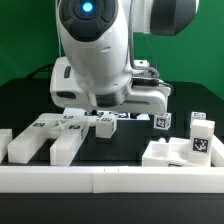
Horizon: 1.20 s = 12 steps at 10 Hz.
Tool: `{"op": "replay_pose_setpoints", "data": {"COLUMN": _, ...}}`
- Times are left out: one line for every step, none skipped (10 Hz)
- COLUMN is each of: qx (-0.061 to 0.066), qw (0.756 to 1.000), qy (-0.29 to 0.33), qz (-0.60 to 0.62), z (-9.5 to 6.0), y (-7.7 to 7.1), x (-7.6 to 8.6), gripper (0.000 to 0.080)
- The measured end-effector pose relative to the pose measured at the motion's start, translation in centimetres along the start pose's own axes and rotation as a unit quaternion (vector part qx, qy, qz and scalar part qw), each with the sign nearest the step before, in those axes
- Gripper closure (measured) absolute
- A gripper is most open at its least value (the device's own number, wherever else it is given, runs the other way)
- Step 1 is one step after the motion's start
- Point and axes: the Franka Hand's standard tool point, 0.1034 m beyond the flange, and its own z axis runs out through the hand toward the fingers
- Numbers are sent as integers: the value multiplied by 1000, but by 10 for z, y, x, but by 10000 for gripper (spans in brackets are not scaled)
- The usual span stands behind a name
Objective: Assemble chair
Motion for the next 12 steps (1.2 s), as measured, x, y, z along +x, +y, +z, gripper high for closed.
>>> {"op": "replay_pose_setpoints", "data": {"qx": 0, "qw": 1000, "qy": 3, "qz": 1, "z": 3, "y": 1, "x": 3, "gripper": 150}}
{"op": "replay_pose_setpoints", "data": {"qx": -1, "qw": 1000, "qy": 5, "qz": 1, "z": 6, "y": 2, "x": 4, "gripper": 150}}
{"op": "replay_pose_setpoints", "data": {"qx": -1, "qw": 1000, "qy": 5, "qz": 1, "z": 8, "y": 2, "x": 4, "gripper": 150}}
{"op": "replay_pose_setpoints", "data": {"qx": -1, "qw": 1000, "qy": 5, "qz": 2, "z": 8, "y": 2, "x": 4, "gripper": 150}}
{"op": "replay_pose_setpoints", "data": {"qx": -1, "qw": 1000, "qy": 4, "qz": 2, "z": 8, "y": 3, "x": 5, "gripper": 150}}
{"op": "replay_pose_setpoints", "data": {"qx": 0, "qw": 1000, "qy": 4, "qz": 3, "z": 9, "y": 4, "x": 5, "gripper": 150}}
{"op": "replay_pose_setpoints", "data": {"qx": 0, "qw": 1000, "qy": 3, "qz": 4, "z": 10, "y": 5, "x": 5, "gripper": 150}}
{"op": "replay_pose_setpoints", "data": {"qx": 1, "qw": 1000, "qy": 3, "qz": 4, "z": 10, "y": 6, "x": 6, "gripper": 150}}
{"op": "replay_pose_setpoints", "data": {"qx": 1, "qw": 1000, "qy": 2, "qz": 5, "z": 11, "y": 7, "x": 6, "gripper": 150}}
{"op": "replay_pose_setpoints", "data": {"qx": 1, "qw": 1000, "qy": 1, "qz": 6, "z": 12, "y": 8, "x": 6, "gripper": 150}}
{"op": "replay_pose_setpoints", "data": {"qx": 1, "qw": 1000, "qy": 1, "qz": 6, "z": 13, "y": 7, "x": 6, "gripper": 150}}
{"op": "replay_pose_setpoints", "data": {"qx": 0, "qw": 1000, "qy": 0, "qz": 6, "z": 14, "y": 7, "x": 7, "gripper": 150}}
